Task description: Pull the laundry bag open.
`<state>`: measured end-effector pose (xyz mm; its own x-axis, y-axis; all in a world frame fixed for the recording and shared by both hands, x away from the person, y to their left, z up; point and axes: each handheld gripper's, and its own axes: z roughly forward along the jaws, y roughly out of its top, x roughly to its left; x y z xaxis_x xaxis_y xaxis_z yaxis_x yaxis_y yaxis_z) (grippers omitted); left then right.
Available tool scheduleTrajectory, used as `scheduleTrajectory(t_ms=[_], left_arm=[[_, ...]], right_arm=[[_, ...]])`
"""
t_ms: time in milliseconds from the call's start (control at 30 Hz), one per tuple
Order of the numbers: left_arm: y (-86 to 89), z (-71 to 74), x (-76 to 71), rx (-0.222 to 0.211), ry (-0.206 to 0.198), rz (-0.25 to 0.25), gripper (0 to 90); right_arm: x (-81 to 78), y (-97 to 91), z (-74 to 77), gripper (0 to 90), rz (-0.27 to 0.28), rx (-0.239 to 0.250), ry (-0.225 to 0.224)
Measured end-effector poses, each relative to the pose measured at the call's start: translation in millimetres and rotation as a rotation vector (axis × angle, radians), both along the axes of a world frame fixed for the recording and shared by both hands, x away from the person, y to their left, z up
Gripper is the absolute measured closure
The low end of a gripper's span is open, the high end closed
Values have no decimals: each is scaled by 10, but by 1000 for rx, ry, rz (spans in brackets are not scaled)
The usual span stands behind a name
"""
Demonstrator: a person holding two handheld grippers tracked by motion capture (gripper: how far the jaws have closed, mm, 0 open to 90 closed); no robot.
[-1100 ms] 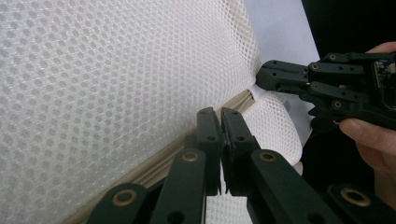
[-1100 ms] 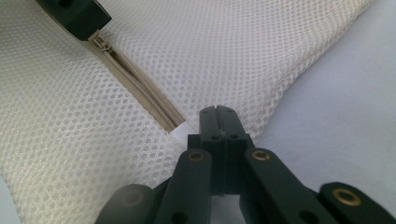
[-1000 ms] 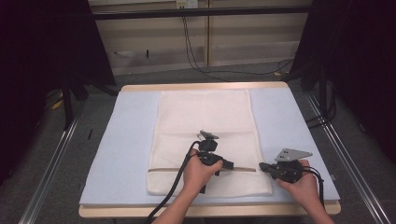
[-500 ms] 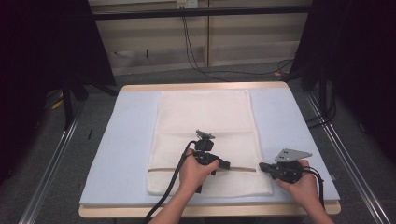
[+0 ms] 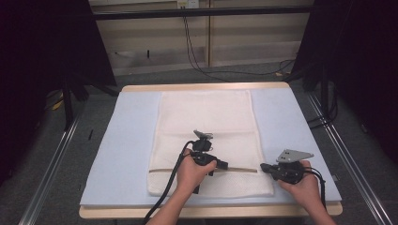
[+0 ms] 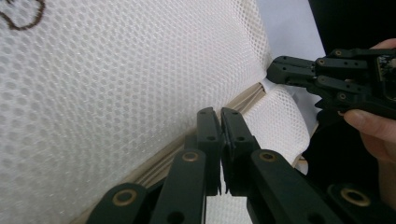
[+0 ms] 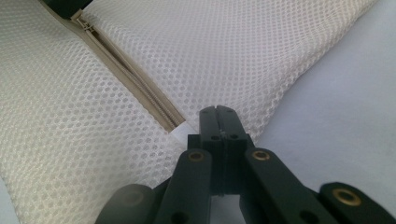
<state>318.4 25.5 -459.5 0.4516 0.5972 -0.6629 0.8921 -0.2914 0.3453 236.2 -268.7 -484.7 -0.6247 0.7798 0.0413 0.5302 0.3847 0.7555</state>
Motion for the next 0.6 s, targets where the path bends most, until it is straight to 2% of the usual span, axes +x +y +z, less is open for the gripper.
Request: scheduleTrajectory(t_ms=[433,600], left_arm=[[86,6,15,-23,24,18,873],[151,14,24,-15,19,8,873]], right_arm=[[0,-2,-2,900,2,1,-2],[0,-3,-3,900,2,1,-2]])
